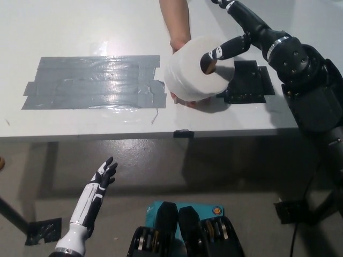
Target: A person hands over a roll of toilet paper to the robot , and the robot inserts its right thumb into the hole in the centre to grab the roll, and then places it on the balck area on the desk.
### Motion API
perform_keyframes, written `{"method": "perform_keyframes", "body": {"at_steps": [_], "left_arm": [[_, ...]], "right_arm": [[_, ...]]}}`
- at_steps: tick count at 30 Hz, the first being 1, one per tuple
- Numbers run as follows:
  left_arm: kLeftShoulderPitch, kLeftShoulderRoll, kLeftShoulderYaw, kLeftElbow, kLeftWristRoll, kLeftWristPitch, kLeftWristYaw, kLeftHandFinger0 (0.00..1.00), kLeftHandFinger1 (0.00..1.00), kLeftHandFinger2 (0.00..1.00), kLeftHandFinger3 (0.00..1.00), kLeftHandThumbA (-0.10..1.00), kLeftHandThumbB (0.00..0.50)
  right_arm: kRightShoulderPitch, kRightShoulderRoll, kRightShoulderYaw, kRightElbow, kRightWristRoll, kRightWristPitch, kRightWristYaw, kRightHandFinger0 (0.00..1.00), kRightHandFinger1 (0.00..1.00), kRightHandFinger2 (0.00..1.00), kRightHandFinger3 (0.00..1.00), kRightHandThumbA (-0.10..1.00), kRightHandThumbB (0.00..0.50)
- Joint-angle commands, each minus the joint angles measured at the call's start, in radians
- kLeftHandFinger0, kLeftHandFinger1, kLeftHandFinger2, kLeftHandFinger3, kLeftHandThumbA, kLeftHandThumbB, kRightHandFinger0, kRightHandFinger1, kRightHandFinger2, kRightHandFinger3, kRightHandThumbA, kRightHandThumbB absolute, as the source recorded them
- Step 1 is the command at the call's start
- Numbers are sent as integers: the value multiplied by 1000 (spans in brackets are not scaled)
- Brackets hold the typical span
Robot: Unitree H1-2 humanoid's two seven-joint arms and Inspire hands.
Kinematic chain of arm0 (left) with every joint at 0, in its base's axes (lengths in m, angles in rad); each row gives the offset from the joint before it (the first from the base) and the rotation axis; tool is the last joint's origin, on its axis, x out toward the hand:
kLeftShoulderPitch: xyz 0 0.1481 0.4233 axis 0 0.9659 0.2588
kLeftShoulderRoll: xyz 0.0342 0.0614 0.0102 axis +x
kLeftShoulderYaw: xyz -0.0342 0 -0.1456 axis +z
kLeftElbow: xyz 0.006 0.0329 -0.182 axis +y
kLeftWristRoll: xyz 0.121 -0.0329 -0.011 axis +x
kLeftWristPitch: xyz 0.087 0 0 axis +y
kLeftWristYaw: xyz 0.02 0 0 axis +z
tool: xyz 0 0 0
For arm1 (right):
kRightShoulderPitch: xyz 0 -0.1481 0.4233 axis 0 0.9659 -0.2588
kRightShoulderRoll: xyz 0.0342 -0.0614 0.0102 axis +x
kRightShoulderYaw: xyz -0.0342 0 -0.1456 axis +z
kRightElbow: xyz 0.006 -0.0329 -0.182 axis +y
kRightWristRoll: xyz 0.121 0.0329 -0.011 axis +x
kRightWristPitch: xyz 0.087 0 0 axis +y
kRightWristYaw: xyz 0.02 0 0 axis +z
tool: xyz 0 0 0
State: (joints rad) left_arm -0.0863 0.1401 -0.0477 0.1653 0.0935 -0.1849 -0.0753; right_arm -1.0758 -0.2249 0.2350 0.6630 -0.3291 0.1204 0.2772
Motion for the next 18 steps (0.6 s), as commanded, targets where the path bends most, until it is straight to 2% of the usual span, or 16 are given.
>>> {"method": "perform_keyframes", "body": {"at_steps": [1,6,13,18], "left_arm": [[-14,8,-6,-17,5,-31,-5,999,1000,1000,1000,1000,123],[-13,10,-8,-20,7,-26,-7,1000,1000,1000,1000,1000,123],[-18,11,-8,-24,8,-21,-8,994,1000,1000,1000,1000,112],[-15,12,-7,-23,0,-15,-12,1000,1000,1000,1000,1000,123]], "right_arm": [[-84,-8,-19,29,13,-42,-28,1000,1000,1000,1000,993,433],[-80,-9,-7,34,-6,-38,-36,1000,1000,1000,1000,1000,438],[-82,-22,16,42,-35,-50,-40,1000,1000,1000,1000,997,414],[-85,-18,27,61,-48,-22,-40,1000,1000,1000,1000,987,418]]}}
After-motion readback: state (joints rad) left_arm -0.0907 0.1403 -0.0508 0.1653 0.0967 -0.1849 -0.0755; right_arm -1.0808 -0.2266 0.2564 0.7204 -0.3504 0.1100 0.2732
